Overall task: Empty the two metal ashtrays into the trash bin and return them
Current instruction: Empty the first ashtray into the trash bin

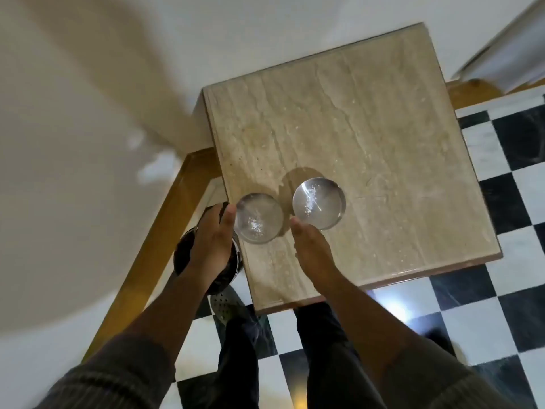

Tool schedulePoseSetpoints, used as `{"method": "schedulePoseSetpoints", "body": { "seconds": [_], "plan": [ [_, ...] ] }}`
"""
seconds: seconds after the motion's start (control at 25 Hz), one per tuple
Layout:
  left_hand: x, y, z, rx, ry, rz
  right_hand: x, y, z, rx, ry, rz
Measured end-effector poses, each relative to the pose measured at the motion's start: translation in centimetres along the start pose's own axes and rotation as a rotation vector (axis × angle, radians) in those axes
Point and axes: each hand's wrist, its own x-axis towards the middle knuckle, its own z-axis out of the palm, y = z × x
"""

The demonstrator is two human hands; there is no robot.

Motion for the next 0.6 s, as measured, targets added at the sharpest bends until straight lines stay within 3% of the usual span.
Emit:
{"method": "schedulePoseSetpoints", "body": {
  "seconds": [0.16,0.4,0.6],
  "plan": [
    [4.2,-2.3,1.4,-0.051,-0.100,0.020,3.1,0.8,4.0,0.093,0.082,0.060],
    [5.2,-5.4,2.1,-0.333,-0.159,-0.162,5.9,1.4,7.6,-0.006,0.285,0.074],
    [3.9,-7.3,-1.7,-0.488,-0.090,-0.322,4.2,0.5,9.3,-0.013,0.179,0.054]
  ]
}}
